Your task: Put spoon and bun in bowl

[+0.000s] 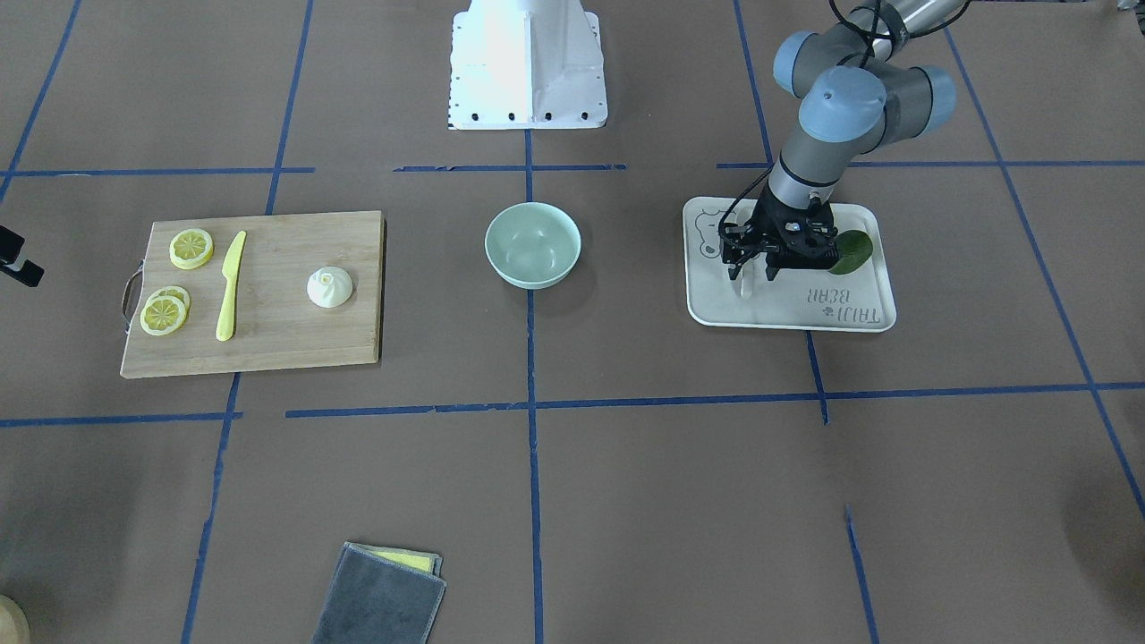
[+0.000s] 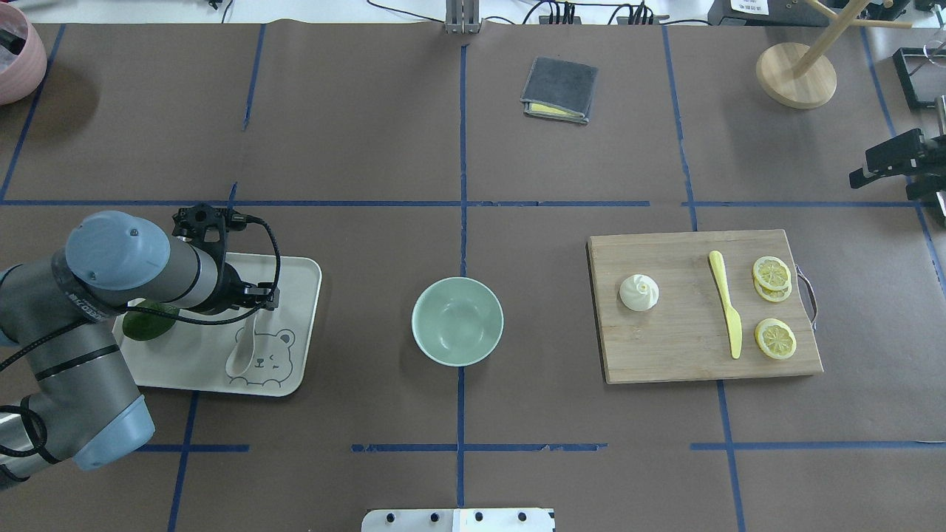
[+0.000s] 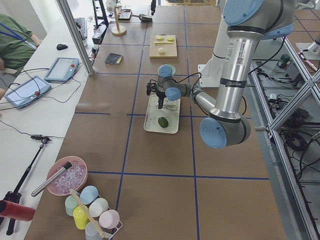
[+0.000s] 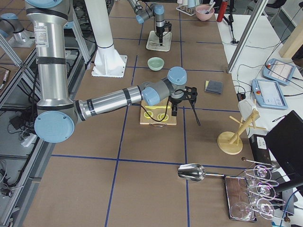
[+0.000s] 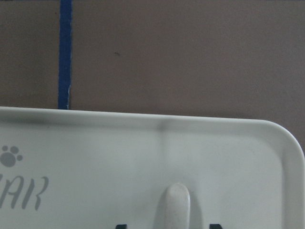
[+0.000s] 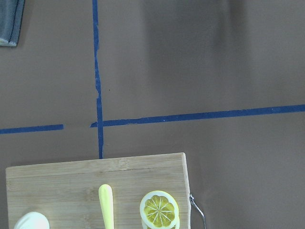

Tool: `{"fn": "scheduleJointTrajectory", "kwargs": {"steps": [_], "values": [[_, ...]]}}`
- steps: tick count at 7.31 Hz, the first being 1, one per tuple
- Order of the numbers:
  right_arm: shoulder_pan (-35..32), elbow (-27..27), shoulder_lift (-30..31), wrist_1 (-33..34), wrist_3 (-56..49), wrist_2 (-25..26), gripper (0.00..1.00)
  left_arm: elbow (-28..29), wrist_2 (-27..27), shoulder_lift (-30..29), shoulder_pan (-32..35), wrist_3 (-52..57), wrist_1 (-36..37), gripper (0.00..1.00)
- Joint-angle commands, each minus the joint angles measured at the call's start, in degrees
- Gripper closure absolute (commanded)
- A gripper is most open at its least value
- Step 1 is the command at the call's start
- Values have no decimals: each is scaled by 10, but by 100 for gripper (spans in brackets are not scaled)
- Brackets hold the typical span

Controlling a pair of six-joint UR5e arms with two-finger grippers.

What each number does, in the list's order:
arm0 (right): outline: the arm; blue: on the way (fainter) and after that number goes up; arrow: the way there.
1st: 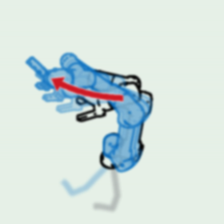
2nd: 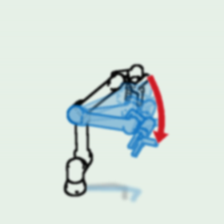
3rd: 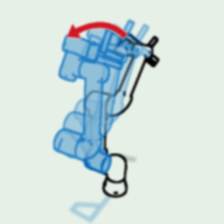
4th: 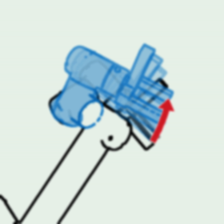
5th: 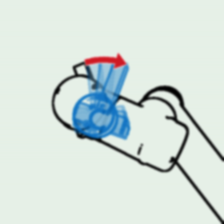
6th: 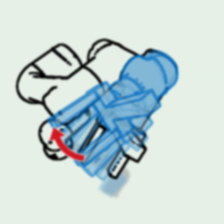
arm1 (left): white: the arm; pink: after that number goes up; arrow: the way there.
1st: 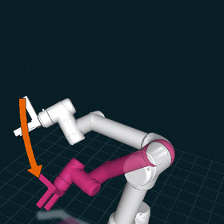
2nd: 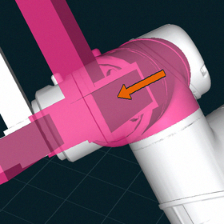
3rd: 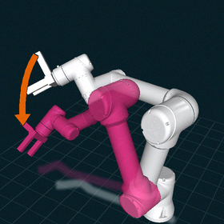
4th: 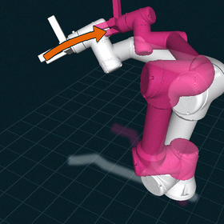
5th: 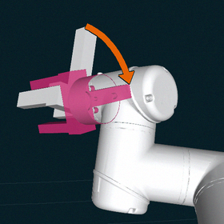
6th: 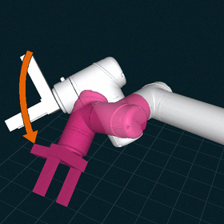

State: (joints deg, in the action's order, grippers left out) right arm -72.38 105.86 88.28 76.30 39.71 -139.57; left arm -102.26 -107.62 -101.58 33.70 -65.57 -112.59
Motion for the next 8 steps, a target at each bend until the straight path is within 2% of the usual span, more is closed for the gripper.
{"fn": "scheduleJointTrajectory", "kwargs": {"steps": [1,5,7,8], "values": [[4,0,-6,1,1,0,0,0,-2,1,0,0,1,43],[47,13,-40,1,92,21,0,-1,-3,2,-5,-1,1,50],[86,39,-49,1,150,50,0,-1,-4,2,-9,-1,3,55],[98,42,-55,1,170,53,0,-1,-4,3,-10,-4,3,63]]}}
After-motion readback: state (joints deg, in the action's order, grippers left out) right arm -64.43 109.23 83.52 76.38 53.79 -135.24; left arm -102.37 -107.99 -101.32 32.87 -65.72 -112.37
